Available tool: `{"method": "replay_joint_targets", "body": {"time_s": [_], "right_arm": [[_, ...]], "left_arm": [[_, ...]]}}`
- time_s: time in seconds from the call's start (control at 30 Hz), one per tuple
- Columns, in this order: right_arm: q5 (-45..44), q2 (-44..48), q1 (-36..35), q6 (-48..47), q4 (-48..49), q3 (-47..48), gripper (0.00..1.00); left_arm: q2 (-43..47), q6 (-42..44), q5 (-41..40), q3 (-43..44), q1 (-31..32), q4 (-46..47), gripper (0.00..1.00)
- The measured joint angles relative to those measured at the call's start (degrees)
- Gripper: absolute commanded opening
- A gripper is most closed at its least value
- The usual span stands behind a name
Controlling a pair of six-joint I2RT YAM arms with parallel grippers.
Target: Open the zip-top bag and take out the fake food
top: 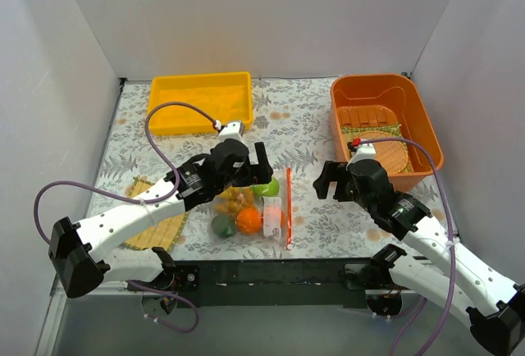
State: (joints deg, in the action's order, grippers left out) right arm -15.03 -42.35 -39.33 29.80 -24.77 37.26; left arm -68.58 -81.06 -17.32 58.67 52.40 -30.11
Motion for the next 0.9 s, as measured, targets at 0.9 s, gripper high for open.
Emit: {"method": "replay_joint_targets", "body": {"time_s": [0.9], "right_arm": [[5.0,-25.2,-12.1,2.1,16.9,0.2,0.79]], "left_arm": [[6.7,-14.9,-9.7,-1.8,-4.9,-13.4,0.91]]}}
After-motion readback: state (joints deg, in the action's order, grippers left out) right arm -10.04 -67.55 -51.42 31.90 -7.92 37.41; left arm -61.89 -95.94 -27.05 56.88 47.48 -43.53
